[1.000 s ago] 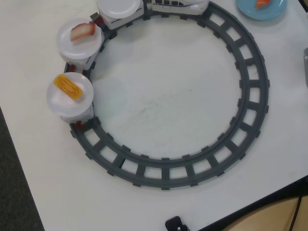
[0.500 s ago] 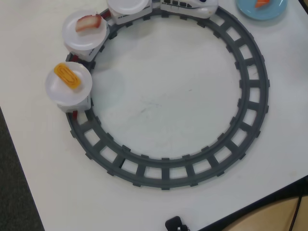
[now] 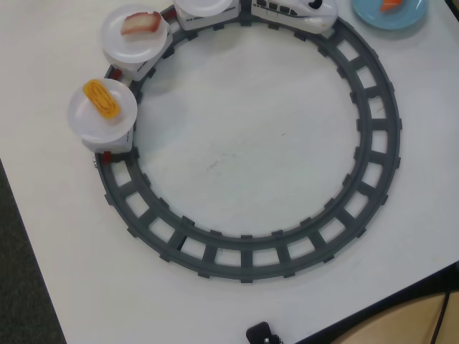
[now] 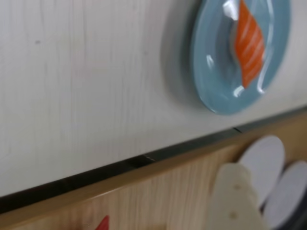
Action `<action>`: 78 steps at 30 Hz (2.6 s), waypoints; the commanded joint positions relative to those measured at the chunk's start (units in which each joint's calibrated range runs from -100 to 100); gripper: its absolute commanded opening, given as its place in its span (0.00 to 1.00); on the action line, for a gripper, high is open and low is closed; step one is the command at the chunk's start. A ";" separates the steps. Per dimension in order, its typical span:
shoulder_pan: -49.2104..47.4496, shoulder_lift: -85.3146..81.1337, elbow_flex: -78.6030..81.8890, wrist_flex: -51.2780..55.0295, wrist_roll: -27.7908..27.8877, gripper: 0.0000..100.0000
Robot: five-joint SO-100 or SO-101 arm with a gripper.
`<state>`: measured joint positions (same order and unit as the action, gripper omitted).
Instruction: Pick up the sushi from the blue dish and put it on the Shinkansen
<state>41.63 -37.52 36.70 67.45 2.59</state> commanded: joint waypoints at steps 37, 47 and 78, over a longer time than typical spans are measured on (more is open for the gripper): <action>0.09 87.41 -86.43 11.84 14.19 0.45; -1.23 87.75 -85.98 10.47 15.35 0.43; 2.03 72.71 -86.78 19.11 14.77 0.02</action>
<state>42.10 43.24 -49.12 86.35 17.65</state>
